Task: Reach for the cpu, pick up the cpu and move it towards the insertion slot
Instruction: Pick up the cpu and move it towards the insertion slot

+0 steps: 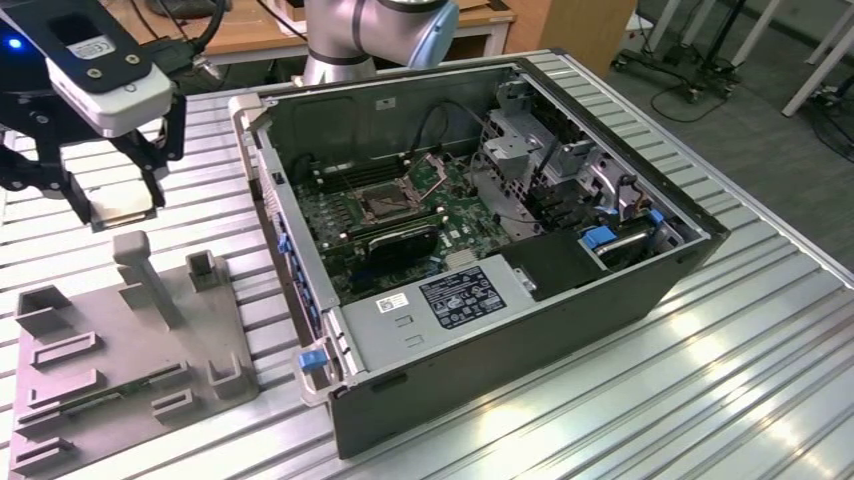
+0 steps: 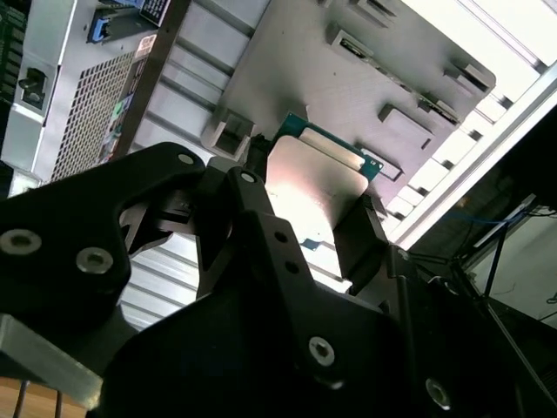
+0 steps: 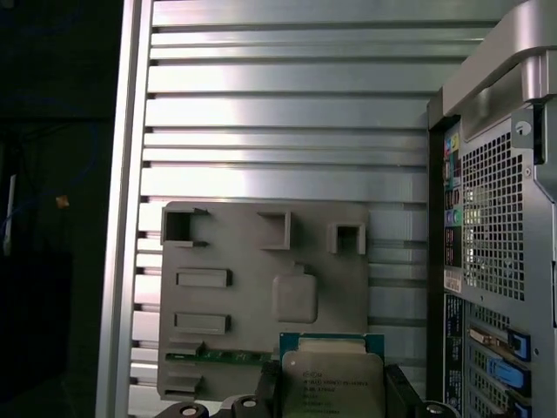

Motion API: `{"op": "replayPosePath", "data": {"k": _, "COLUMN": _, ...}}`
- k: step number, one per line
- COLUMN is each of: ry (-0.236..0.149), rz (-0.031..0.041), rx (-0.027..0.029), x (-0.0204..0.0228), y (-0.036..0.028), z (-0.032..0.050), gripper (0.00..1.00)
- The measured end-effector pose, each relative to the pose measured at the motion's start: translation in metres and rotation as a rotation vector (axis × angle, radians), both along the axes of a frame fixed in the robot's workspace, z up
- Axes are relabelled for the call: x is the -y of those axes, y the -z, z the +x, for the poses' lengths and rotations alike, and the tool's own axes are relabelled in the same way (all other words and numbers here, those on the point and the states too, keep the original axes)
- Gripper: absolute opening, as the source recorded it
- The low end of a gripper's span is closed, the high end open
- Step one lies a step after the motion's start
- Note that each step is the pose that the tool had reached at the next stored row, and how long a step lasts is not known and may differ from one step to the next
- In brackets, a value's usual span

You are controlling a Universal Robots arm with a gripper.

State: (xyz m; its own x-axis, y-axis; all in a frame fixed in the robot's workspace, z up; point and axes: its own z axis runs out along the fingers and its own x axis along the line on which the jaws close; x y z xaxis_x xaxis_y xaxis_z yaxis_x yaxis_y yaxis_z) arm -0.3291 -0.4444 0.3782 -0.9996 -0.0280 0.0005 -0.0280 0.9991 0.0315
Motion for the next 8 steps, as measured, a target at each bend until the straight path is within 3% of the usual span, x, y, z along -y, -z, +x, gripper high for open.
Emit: {"op": "replayPosePath", "data": {"k": 8, "ry": 0.000, "rz": 0.0000, "rx": 0.0000, "x": 0.0000, "y": 0.0000, "z": 0.0147, "gripper": 0.54}}
